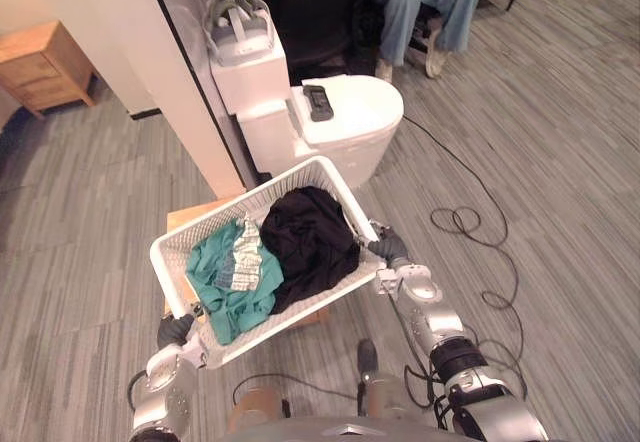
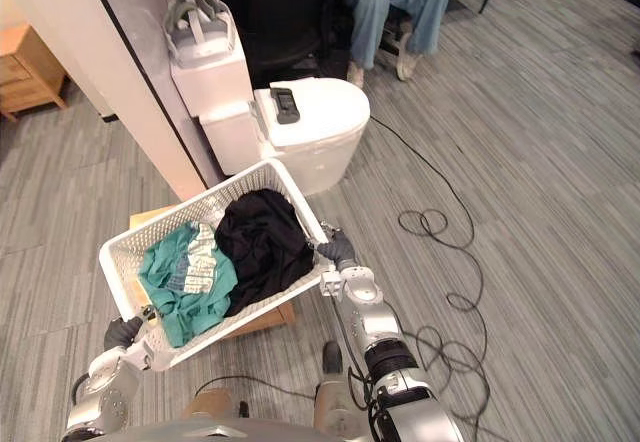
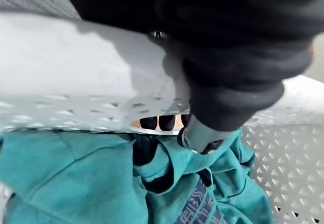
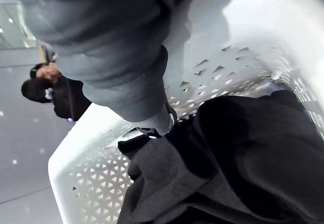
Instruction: Pick up the laundry basket with both hands and put the clothes into the washing machine.
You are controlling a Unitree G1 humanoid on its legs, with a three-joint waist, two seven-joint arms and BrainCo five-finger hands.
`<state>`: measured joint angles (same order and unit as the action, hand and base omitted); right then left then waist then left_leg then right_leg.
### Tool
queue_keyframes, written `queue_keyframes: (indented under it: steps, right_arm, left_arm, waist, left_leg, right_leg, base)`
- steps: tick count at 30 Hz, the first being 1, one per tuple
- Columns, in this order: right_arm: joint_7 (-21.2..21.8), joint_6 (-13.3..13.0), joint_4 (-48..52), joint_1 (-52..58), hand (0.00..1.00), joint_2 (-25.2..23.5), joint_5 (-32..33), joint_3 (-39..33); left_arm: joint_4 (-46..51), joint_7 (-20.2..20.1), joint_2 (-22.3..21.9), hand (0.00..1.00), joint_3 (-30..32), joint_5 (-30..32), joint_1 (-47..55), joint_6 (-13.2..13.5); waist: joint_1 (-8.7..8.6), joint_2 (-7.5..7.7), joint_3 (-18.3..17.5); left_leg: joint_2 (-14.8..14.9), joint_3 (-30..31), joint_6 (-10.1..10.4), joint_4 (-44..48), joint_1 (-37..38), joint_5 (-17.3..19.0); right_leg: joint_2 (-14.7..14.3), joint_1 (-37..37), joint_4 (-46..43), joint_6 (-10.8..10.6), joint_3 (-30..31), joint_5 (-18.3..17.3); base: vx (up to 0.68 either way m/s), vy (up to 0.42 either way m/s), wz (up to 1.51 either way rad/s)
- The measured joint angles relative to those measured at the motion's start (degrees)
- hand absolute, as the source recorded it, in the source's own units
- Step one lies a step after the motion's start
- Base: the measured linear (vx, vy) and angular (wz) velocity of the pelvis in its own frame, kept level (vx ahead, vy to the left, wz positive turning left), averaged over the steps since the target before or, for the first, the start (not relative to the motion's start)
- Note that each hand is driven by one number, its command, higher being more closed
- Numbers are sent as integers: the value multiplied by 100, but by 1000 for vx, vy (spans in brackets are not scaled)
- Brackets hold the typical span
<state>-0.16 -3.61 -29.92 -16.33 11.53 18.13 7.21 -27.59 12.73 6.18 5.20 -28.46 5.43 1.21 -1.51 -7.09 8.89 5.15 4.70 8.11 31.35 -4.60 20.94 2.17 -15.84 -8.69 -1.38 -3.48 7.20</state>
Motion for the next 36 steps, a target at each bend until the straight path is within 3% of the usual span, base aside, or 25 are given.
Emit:
queue_keyframes:
  steps: [1, 5, 7, 9, 11, 13, 14, 15, 16, 18, 19, 20, 21, 22, 24, 25, 26, 28, 29, 30, 31, 32, 34, 35, 36]
  right_arm:
    - [15, 1, -4, 63, 100, -4, 11, -184]
    - [19, -106, 345, 685, 100, -210, 59, -384]
    - [19, -153, 597, 1019, 100, -318, 60, -525]
    - [11, -151, 673, 1355, 100, -457, 62, -691]
    - [-17, -97, 670, 1569, 100, -577, 64, -827]
    - [-43, -19, 664, 1638, 100, -636, 65, -821]
    - [-73, 11, 656, 1719, 100, -646, 64, -822]
    - [-123, -3, 668, 1809, 100, -655, 65, -828]
    - [-136, -5, 693, 1846, 100, -658, 64, -832]
    - [-134, 0, 825, 1877, 100, -645, 46, -831]
    - [-134, 0, 864, 1909, 100, -632, 44, -846]
    - [-131, 3, 876, 2011, 100, -562, 45, -951]
    - [-131, 6, 874, 2036, 100, -488, 45, -973]
    - [-111, 5, 896, 2028, 100, -469, 46, -950]
    - [-124, 5, 883, 1997, 100, -465, 47, -862]
    - [-130, 4, 876, 1880, 100, -435, 51, -740]
    - [-135, 5, 861, 1702, 100, -428, 50, -624]
    - [-140, 9, 856, 1518, 100, -428, 45, -489]
    - [-155, 11, 837, 1479, 100, -418, 22, -427]
    - [-171, 16, 794, 1423, 100, -310, -2, -467]
    - [-169, 28, 782, 1390, 100, -187, -5, -529]
    - [-160, 36, 782, 1464, 100, 28, -4, -620]
    - [-161, 25, 793, 1608, 100, 87, 2, -758]
    - [-163, -19, 854, 1782, 100, 71, 75, -751]
    - [-158, -61, 883, 1875, 100, 32, 83, -720]
  left_arm:
    - [-12, 0, -4, 100, -117, 0, -67, 0]
    - [-32, -5, 204, 100, -230, 63, -46, -5]
    - [-28, -77, 311, 100, -324, 230, -54, -5]
    - [-29, -107, 390, 100, -423, 531, -63, -22]
    - [-119, -159, 446, 100, -488, 774, -143, -113]
    - [-317, -179, 423, 100, -475, 845, -152, -123]
    - [-403, -206, 416, 100, -493, 847, -150, -128]
    - [-420, -212, 401, 100, -537, 848, -139, -127]
    - [-420, -212, 397, 100, -553, 850, -136, -127]
    - [-429, -214, 407, 100, -594, 856, -103, -132]
    - [-467, -217, 376, 100, -585, 857, -108, -137]
    - [-476, -226, 256, 100, -638, 898, -75, -152]
    - [-460, -237, 181, 100, -653, 911, -22, -150]
    - [-448, -268, 146, 100, -641, 951, 51, -135]
    - [-446, -268, 130, 100, -598, 951, 94, -136]
    - [-440, -268, 169, 100, -538, 949, 81, -117]
    - [-410, -268, 255, 100, -516, 939, 81, -85]
    - [-339, -279, 396, 100, -484, 916, 78, -69]
    - [-372, -313, 493, 100, -481, 880, 62, -72]
    - [-475, -310, 307, 100, -462, 880, 20, -74]
    - [-473, -310, 191, 100, -484, 886, -26, -75]
    - [-489, -307, -23, 100, -585, 904, -18, -80]
    - [-616, -295, -180, 100, -658, 965, -106, -84]
    - [-648, -293, -166, 100, -692, 963, -82, -82]
    - [-649, -294, -162, 100, -696, 957, 9, -80]
  waist:
    - [-97, 3, 8]
    - [-158, 529, 34]
    - [-188, 609, 70]
    - [-206, 781, 140]
    - [-235, 801, 194]
    - [-176, 813, 226]
    - [-179, 817, 227]
    - [-184, 811, 230]
    - [-190, 865, 209]
    - [-155, 1051, 159]
    - [-199, 1017, 172]
    - [-213, 870, 138]
    - [-187, 785, 115]
    - [-200, 837, 102]
    - [-132, 912, -42]
    - [-47, 867, -111]
    - [15, 824, -120]
    - [94, 848, -135]
    - [106, 1035, -240]
    - [122, 818, -234]
    - [79, 699, -216]
    - [-46, 467, -280]
    - [-122, 388, -278]
    - [-168, 464, -300]
    - [-153, 488, -291]
  left_leg:
    - [13, -55, -278, -379, 172, 297]
    - [-397, -362, -560, -333, 160, 196]
    - [-467, -513, -613, -185, 45, 163]
    - [-497, -774, -690, 36, -152, 126]
    - [-350, -1127, -902, -86, -228, -96]
    - [-5, -1572, -891, -323, -224, -315]
    - [165, -1724, -877, -629, -175, -551]
    - [312, -1823, -846, -860, -131, -734]
    - [376, -1883, -833, -898, -162, -783]
    - [518, -2224, -747, -959, -314, -864]
    - [518, -2250, -711, -1033, -298, -929]
    - [580, -2264, -720, -1400, -143, -1113]
    - [702, -2372, -727, -1673, -29, -1316]
    - [677, -2798, -626, -1859, 182, -1467]
    - [715, -3347, -550, -1966, 312, -1521]
    - [880, -3687, -445, -1996, 296, -1579]
    - [1102, -4029, -323, -2048, 296, -1639]
    - [1381, -4498, -115, -2049, 299, -1765]
    - [1449, -4810, 163, -2070, 393, -1958]
    - [1555, -4845, 163, -2290, 505, -2188]
    - [1594, -4856, 184, -2441, 555, -2292]
    - [1777, -4856, 180, -2442, 622, -2315]
    - [2173, -4846, 247, -1935, 783, -2424]
    - [2565, -4719, 53, -1110, 760, -2536]
    - [2832, -4511, -332, -535, 703, -2743]
  right_leg:
    - [17, -68, -85, -85, -18, 123]
    - [307, -25, 104, -145, 454, 220]
    - [330, -26, 301, -154, 628, 195]
    - [316, -22, 692, -365, 893, -26]
    - [296, -146, 726, -636, 667, -577]
    - [175, -480, -356, -44, -49, -282]
    - [256, -540, -1574, 361, -601, -418]
    - [400, -470, -2788, 416, -826, -546]
    - [479, -378, -3281, 400, -814, -515]
    - [703, -444, -3976, 102, -658, -342]
    - [650, -454, -3880, 30, -723, -233]
    - [435, -258, -3360, -39, -728, -199]
    - [359, -160, -3189, 38, -693, -308]
    - [681, -214, -3854, 311, -823, -770]
    - [1309, -117, -3938, 293, -1043, -1150]
    - [1595, -37, -3409, 273, -1330, -1199]
    - [1670, 31, -2527, 146, -1604, -1125]
    - [1632, 119, -1165, -158, -1846, -719]
    - [1520, 387, -58, -201, -1823, 41]
    - [1225, 375, 146, -76, -1737, 97]
    - [1065, 370, 153, -42, -1669, 86]
    - [857, 382, 94, 40, -1663, -135]
    - [690, 380, -408, 108, -1585, -628]
    - [621, 398, -862, 175, -1433, -1048]
    - [522, 498, -988, 230, -1319, -1218]
  base:
    - [-244, 154, 6]
    - [-344, 121, -22]
    - [-273, 121, -34]
    - [-274, 146, -57]
    - [-353, 102, -93]
    - [-284, 50, -121]
    - [-182, -15, -91]
    - [-210, -39, -78]
    - [-180, -112, -82]
    - [-202, -152, -91]
    - [-148, -97, -77]
    - [-64, -52, -67]
    - [-75, -99, -102]
    - [-74, -146, -135]
    - [-69, -162, -154]
    - [-88, -295, -184]
    - [-98, -347, -209]
    - [-53, -339, -162]
    - [13, -411, -126]
    - [15, -393, -111]
    - [18, -343, -67]
    - [40, -285, -49]
    - [103, -291, -38]
    - [139, -306, -49]
    - [143, -306, -62]
